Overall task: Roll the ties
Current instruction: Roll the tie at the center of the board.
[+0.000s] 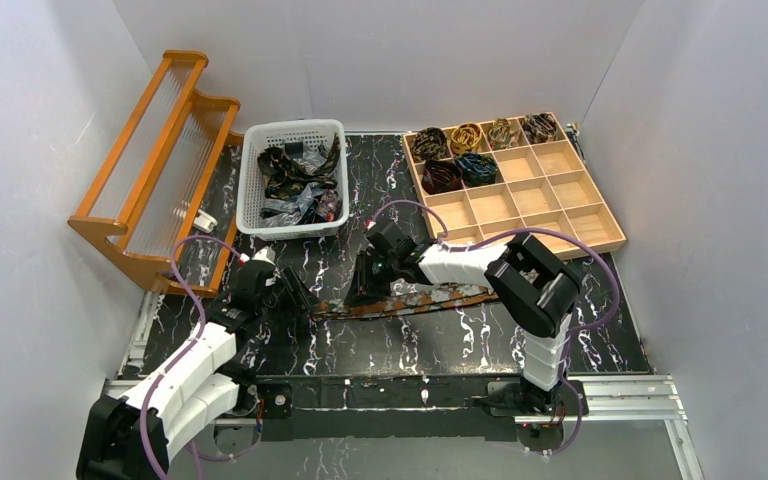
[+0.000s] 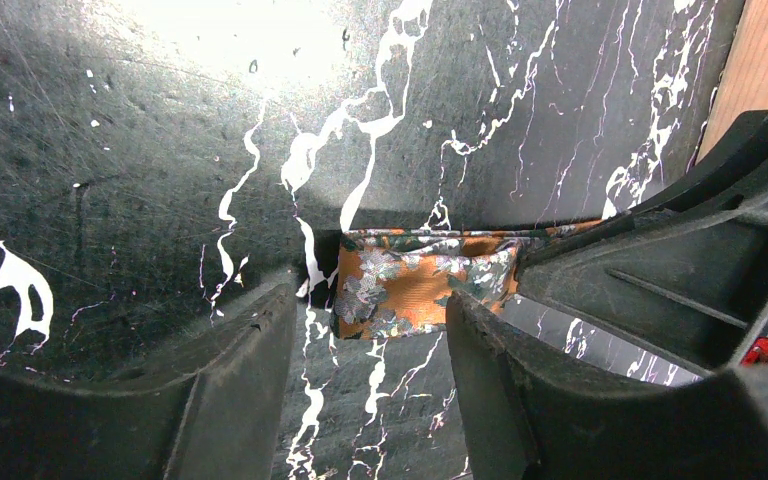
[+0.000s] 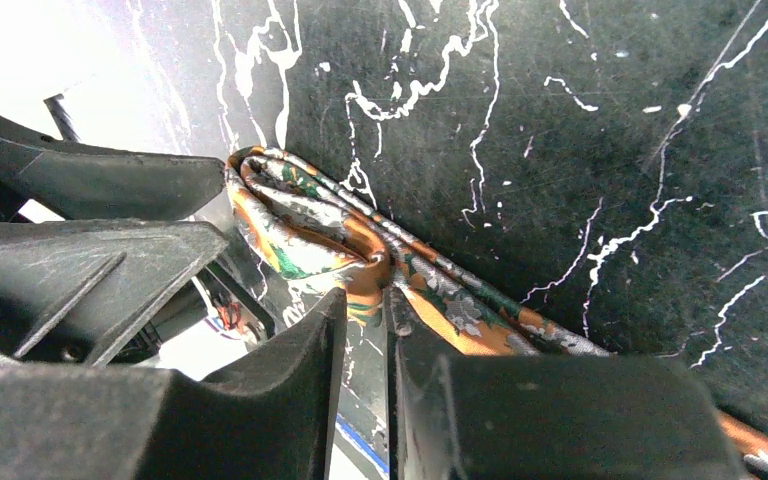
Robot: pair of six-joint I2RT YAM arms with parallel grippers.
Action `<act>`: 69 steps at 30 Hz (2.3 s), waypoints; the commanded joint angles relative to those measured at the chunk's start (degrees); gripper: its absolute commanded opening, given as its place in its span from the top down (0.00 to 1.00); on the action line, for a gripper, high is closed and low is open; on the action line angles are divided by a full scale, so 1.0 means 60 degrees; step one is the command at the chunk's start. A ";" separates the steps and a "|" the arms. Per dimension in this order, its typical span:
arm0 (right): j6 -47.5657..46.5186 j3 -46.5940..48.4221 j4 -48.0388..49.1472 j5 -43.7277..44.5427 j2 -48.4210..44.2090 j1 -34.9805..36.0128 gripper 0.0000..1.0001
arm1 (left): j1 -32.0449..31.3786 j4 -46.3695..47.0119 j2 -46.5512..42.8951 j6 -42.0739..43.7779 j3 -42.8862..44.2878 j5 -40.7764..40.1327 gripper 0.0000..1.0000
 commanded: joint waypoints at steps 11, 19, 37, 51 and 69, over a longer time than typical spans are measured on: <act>0.0060 -0.0201 0.0108 0.0008 0.0480 0.0065 0.78 | 0.0001 -0.0077 -0.0096 0.0102 -0.0025 0.0044 0.45; 0.0232 -0.0377 -0.0190 0.0240 0.0432 0.0063 0.82 | 0.0017 0.0706 0.0224 -0.0018 -0.0395 0.0254 0.43; 0.0163 -0.0485 -0.0355 0.0118 0.0835 0.0052 0.88 | 0.1534 0.4780 0.0798 -0.1075 -0.2582 0.3633 0.43; 0.0205 -0.0426 -0.0462 0.0011 0.1081 -0.0001 0.91 | 0.1694 0.5283 0.0469 -0.1530 -0.3061 0.3901 0.53; 0.0109 -0.0329 -0.0314 -0.0163 0.1080 -0.0005 0.92 | 0.1745 0.5354 0.0966 -0.1367 -0.2522 0.3996 0.83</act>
